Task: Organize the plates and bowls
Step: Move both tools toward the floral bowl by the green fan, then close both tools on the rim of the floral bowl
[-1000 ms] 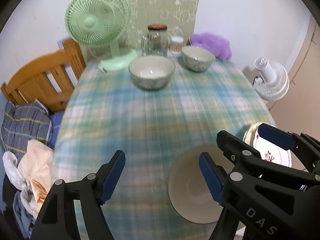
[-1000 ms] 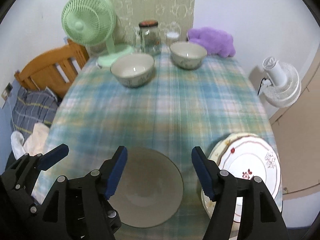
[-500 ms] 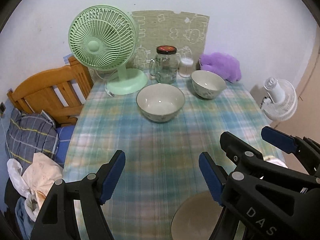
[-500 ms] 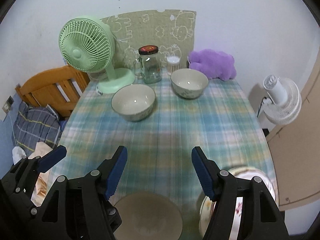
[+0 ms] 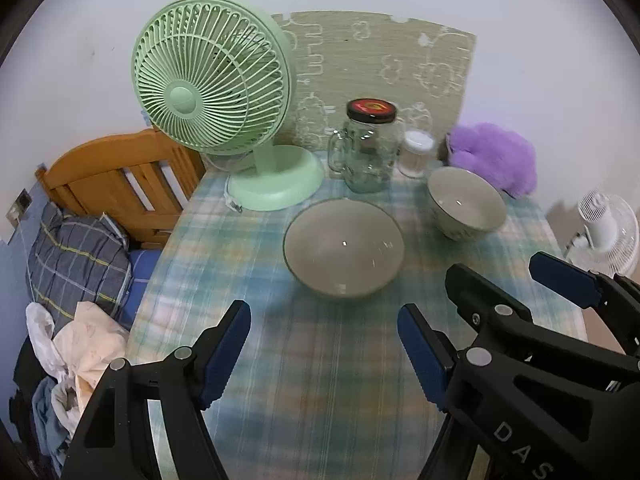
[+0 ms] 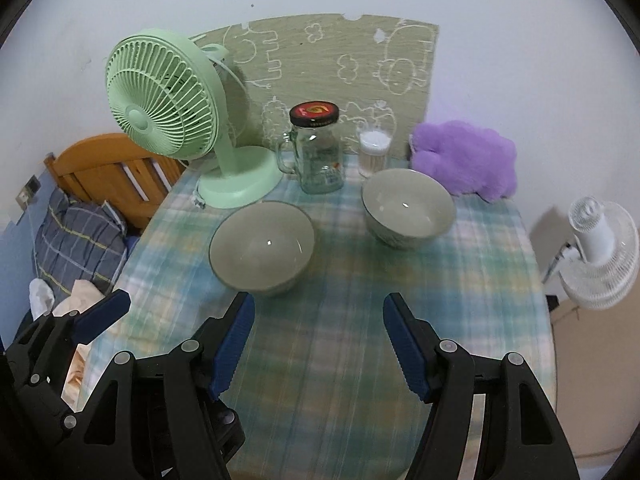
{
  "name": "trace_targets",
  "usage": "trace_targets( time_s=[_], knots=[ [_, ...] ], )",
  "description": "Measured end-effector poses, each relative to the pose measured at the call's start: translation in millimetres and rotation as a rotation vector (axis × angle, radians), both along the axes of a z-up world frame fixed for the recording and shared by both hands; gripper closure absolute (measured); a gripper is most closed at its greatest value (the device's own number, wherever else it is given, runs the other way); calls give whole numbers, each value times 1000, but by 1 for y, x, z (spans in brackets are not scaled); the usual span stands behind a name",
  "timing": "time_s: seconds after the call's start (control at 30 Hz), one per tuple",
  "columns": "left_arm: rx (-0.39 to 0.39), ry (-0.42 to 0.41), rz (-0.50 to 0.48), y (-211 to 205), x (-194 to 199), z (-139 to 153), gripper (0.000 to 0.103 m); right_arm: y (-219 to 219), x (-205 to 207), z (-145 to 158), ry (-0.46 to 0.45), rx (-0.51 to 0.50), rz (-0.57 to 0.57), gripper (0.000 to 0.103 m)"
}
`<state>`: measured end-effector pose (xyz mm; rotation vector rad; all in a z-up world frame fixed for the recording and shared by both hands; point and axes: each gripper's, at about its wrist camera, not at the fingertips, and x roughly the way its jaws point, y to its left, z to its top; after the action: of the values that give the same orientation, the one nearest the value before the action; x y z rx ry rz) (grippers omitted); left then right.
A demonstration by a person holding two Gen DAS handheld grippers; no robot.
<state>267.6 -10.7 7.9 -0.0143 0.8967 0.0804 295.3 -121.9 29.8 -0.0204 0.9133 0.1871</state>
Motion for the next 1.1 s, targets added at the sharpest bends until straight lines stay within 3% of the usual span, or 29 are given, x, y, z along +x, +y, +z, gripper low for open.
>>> trace_targets(
  time_s=[0.53, 0.83, 0.9, 0.97, 1.1],
  knots=[
    [26, 16, 131, 16, 81, -38, 34, 18, 99, -43, 21, 37, 63, 33],
    [31, 69, 141, 23, 116, -77, 38, 29, 138, -79, 71, 29, 76, 44],
    [35, 82, 137, 23, 120, -84, 41, 30, 143, -88, 88, 32, 78, 46],
    [42, 91, 137, 24, 122, -90, 53, 31, 145, -94, 98, 30, 79, 52],
    [30, 114, 142, 27, 125, -101, 64, 33, 149, -106, 134, 20, 83, 62]
  ],
)
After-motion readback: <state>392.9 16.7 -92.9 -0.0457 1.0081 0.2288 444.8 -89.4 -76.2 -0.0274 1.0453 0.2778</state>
